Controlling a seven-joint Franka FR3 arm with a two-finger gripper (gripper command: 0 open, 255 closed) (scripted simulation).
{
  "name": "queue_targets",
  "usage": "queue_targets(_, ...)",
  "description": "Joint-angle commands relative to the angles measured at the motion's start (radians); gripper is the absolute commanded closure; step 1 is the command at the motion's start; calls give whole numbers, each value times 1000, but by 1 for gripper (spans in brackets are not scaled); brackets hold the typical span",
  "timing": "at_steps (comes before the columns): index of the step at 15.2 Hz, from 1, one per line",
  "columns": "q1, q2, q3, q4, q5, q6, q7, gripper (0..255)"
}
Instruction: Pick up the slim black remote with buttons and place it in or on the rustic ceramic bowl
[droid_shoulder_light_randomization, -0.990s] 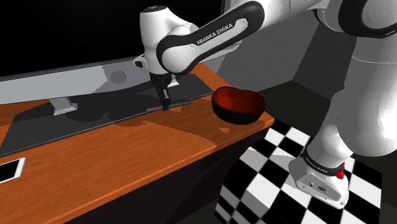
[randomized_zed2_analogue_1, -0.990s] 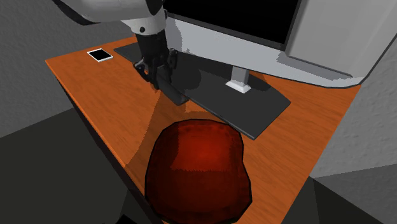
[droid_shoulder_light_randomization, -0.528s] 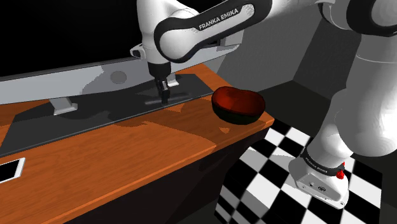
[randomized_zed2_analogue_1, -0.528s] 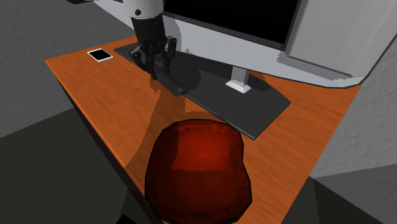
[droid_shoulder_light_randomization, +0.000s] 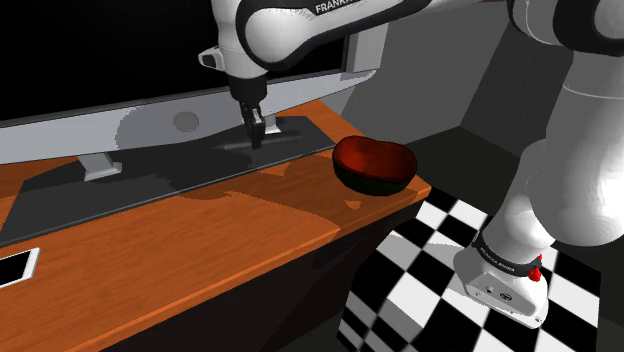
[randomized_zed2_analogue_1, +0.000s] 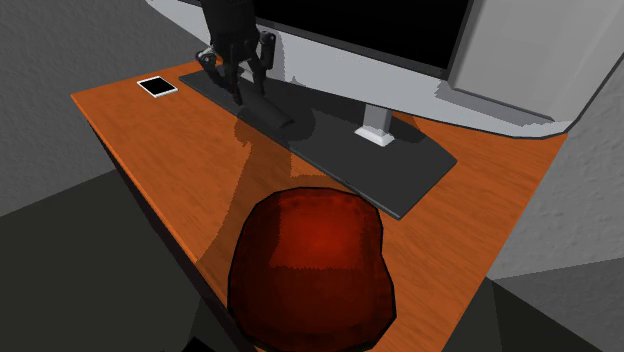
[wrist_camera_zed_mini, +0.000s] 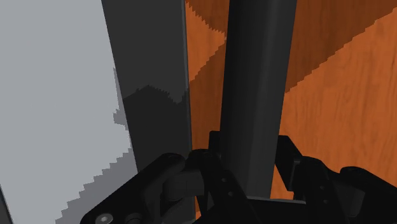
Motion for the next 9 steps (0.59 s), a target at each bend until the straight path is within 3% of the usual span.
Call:
queue_targets(1, 0, -2, 0, 23, 2, -26, -3, 255)
queue_targets(2, 0, -4, 0, 32, 2, -36, -4, 255)
queue_targets(9, -50, -279, -25, -326, 56, 56, -86, 255)
